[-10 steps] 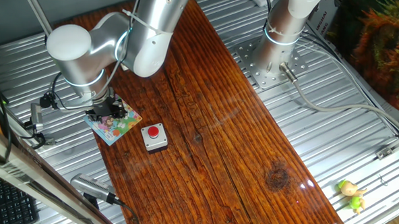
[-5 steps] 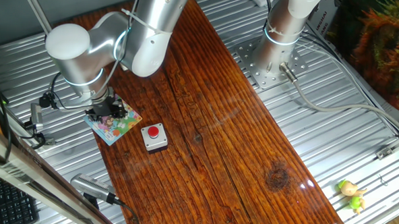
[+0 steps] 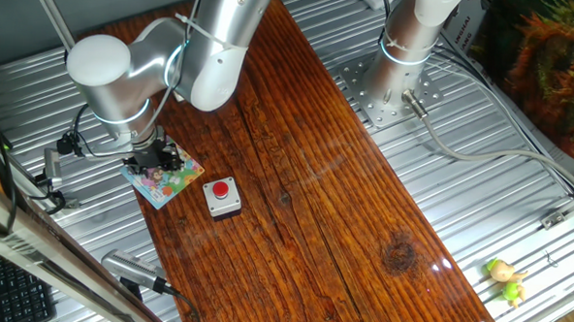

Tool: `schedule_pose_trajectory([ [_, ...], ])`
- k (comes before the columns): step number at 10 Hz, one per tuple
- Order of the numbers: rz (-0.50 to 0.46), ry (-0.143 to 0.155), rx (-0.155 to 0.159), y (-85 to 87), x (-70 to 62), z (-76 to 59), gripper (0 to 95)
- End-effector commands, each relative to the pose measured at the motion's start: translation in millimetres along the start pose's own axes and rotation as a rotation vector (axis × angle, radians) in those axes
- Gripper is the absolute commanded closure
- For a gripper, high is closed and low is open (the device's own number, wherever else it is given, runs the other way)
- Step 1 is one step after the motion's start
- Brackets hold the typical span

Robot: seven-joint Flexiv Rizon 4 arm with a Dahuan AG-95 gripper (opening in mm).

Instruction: Assemble one piece of a puzzle

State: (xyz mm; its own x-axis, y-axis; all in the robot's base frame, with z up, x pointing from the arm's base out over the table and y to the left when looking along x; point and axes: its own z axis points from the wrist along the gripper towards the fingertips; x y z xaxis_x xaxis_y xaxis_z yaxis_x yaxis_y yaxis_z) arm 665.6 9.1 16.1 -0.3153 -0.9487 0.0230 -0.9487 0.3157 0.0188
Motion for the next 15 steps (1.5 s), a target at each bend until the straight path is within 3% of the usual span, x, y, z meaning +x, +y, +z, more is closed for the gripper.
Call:
schedule_pose_trajectory([
  [1, 0.009, 0.002, 0.004, 0.5, -0.8, 0.6, 38.0],
  [15, 0.034, 0.004, 0.018, 0.6, -6.0, 1.9, 38.0],
])
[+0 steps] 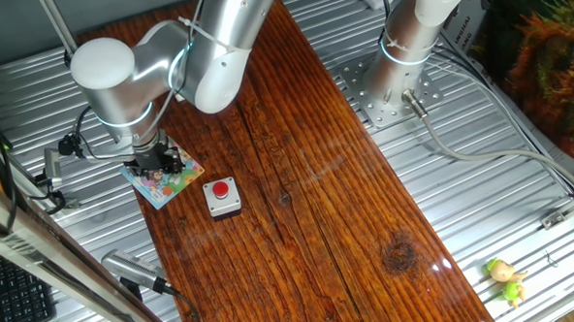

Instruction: Assemble one piece of a puzzle

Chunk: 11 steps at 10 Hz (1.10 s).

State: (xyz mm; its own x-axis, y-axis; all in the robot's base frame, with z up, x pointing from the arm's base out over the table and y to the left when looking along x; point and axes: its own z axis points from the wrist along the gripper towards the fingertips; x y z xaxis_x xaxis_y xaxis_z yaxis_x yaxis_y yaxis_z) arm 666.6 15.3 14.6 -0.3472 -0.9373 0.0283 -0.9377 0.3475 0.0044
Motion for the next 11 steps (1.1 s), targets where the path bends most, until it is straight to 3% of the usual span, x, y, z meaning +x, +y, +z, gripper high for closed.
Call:
schedule_pose_trajectory([
  [1, 0.001, -0.003, 0.006, -0.6, -0.2, 0.9, 38.0],
  [11, 0.000, 0.001, 0.015, -0.9, -0.8, 1.5, 38.0],
])
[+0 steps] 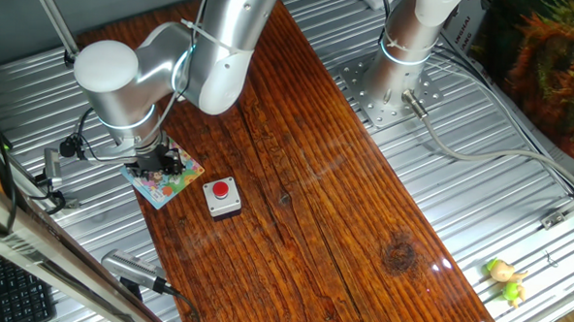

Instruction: Assemble one piece of a puzzle

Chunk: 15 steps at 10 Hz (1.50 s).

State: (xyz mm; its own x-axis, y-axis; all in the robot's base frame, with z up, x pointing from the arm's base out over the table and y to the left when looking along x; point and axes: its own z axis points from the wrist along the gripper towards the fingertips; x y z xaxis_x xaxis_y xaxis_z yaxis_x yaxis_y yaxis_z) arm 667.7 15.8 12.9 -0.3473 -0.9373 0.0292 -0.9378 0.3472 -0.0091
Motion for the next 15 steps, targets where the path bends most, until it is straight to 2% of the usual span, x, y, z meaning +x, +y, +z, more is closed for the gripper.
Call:
schedule_pose_trajectory([
  [1, 0.000, 0.002, 0.001, -0.1, 0.1, -0.2, 38.0],
  [15, 0.009, -0.006, 0.021, 0.1, -0.3, 3.5, 38.0],
])
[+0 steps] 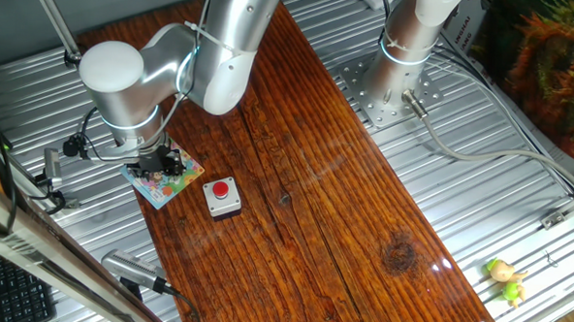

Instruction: Assemble one piece of a puzzle

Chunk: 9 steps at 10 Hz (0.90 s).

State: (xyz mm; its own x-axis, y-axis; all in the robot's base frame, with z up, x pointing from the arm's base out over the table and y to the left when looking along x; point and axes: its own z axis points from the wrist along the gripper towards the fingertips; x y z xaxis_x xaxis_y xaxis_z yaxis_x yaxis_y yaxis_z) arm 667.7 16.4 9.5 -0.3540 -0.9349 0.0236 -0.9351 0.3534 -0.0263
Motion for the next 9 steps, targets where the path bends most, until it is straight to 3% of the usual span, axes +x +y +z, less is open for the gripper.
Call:
schedule_pose_trajectory([
  [1, 0.003, -0.001, 0.005, -0.1, 0.4, 0.2, 38.0],
  [9, 0.010, -0.005, 0.018, 0.4, 0.3, 0.4, 38.0],
])
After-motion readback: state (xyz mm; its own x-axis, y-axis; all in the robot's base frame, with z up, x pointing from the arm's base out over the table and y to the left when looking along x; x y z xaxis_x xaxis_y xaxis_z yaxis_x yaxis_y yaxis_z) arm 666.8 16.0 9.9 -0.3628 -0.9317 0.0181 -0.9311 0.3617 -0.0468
